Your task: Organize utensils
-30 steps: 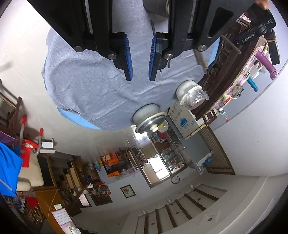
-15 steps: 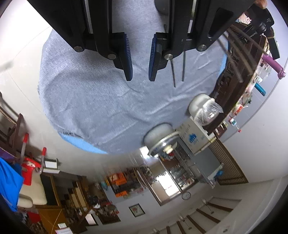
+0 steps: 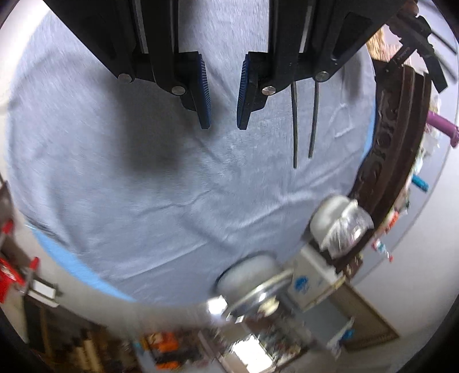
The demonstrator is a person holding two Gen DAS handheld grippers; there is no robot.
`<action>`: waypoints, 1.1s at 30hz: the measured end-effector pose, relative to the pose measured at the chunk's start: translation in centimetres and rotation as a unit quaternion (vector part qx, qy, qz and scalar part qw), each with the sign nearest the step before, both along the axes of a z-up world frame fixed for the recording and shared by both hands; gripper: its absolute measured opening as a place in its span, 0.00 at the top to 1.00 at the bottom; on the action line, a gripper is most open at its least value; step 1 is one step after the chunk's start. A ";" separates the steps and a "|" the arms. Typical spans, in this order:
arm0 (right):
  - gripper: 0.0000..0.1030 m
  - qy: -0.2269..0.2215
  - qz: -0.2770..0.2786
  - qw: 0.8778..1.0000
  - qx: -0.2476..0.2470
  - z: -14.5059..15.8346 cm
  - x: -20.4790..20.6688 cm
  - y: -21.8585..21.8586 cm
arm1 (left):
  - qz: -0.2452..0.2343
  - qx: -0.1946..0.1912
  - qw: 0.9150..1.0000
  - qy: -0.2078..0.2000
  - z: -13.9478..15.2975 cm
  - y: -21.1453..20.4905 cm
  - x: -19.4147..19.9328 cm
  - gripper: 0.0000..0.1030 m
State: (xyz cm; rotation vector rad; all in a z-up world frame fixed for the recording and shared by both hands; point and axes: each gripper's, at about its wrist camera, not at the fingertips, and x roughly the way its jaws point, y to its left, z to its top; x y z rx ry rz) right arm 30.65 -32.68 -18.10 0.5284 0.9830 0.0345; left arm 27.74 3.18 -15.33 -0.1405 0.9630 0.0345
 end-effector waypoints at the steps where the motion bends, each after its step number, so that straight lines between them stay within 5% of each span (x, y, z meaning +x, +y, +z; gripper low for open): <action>1: 0.81 0.007 0.015 1.000 0.002 -0.2 1.1 0.6 | -0.004 0.002 1.000 0.000 0.0 -0.1 0.3 0.43; 7: 0.78 0.039 0.107 0.993 -0.006 -1.1 7.5 5.9 | -0.034 0.017 0.999 0.002 -0.1 -1.3 2.4 0.43; 11: 0.44 0.051 0.145 0.987 -0.038 -1.5 11.3 9.5 | -0.049 0.027 0.998 0.006 -0.2 -1.6 3.4 0.43; 14: 0.44 0.052 0.158 0.984 -0.063 -1.7 13.2 11.4 | -0.053 0.026 0.998 0.012 -0.5 -1.4 4.0 0.43; 17: 0.66 0.067 0.166 0.980 -0.091 -2.7 14.8 12.9 | -0.060 0.028 0.998 0.018 -0.7 -1.5 4.6 0.43; 26: 0.91 0.077 0.179 0.972 -0.130 -4.8 16.5 15.1 | -0.101 0.019 0.994 0.029 -0.4 -3.2 6.7 0.43; 33: 0.94 0.080 0.157 0.977 -0.120 -4.9 16.0 12.9 | -0.138 0.003 0.988 0.064 -0.9 -6.1 9.4 0.43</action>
